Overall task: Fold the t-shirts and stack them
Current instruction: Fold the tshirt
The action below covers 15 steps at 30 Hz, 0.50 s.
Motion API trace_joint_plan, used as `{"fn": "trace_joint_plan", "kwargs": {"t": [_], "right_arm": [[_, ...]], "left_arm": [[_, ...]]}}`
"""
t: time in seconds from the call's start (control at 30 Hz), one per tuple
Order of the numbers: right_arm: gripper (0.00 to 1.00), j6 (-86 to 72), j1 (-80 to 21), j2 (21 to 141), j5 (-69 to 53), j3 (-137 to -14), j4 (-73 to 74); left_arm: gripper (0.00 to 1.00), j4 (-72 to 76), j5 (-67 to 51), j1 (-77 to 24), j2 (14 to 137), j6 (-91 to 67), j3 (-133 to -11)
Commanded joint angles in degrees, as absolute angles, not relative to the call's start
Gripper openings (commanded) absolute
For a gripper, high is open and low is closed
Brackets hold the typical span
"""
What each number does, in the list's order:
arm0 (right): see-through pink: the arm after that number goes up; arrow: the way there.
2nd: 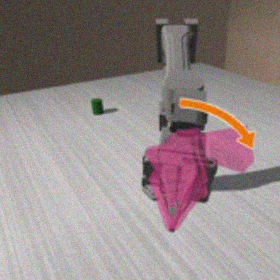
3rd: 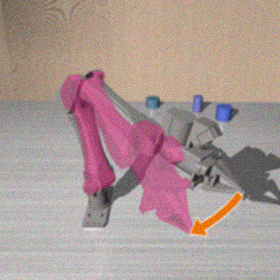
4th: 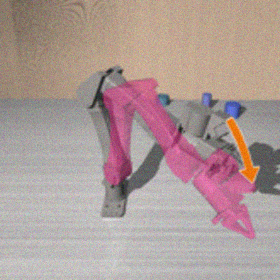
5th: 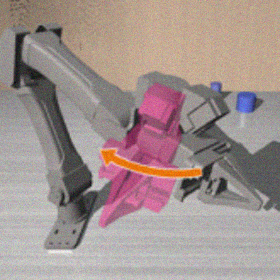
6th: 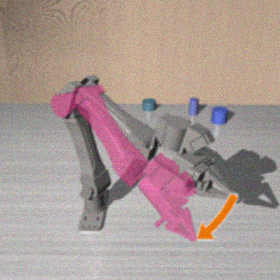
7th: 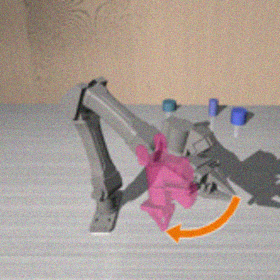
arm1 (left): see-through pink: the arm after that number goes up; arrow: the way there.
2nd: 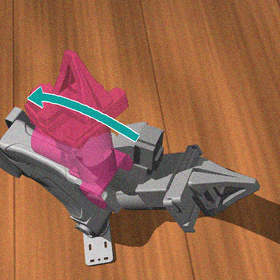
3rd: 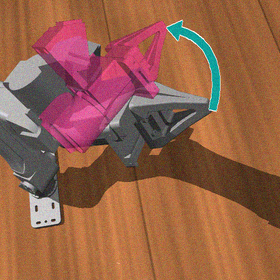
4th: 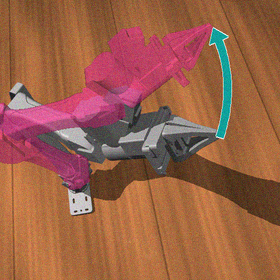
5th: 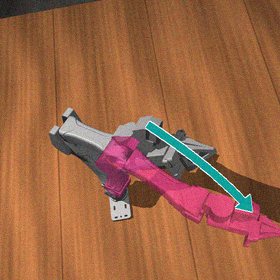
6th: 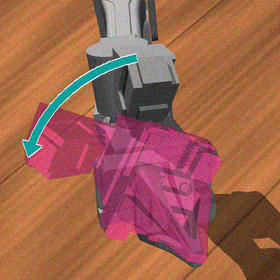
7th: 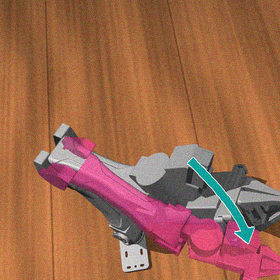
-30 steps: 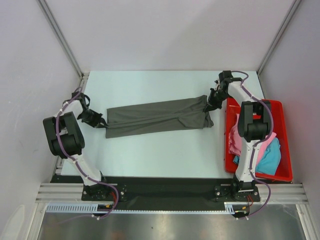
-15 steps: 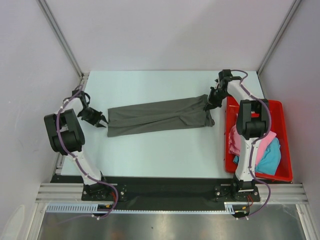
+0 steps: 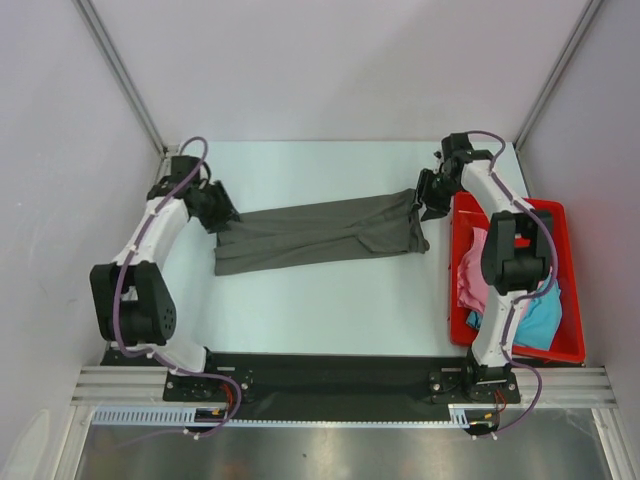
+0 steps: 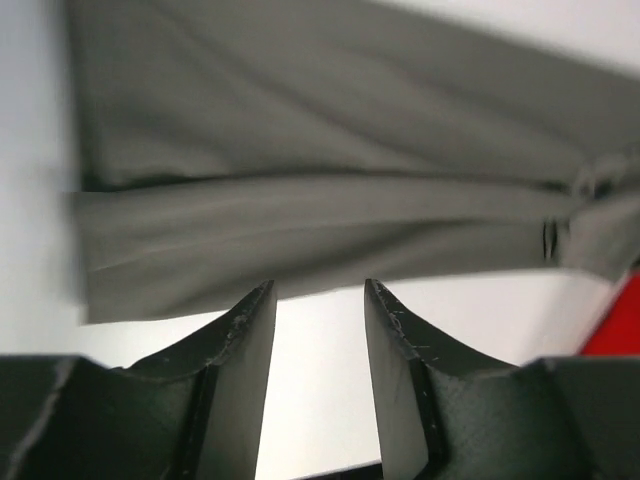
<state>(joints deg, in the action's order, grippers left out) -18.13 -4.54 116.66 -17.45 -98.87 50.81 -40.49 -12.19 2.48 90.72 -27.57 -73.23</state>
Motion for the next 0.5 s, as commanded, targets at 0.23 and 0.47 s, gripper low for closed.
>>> {"fn": "trace_joint_plan", "kwargs": {"t": [0.23,0.47], "right_arm": [[0.47,-19.1,-9.2,106.1,-16.8,-80.6,39.6],[0.4,-17.5,-9.4,108.4,-15.5,-80.5,39.7]], "left_arm": [[0.43,-36.9,-22.1,-6.9,98.6,-22.1,-73.5],[0.43,-39.7,-18.7,-6.8,97.5,-20.4,-73.7]]}}
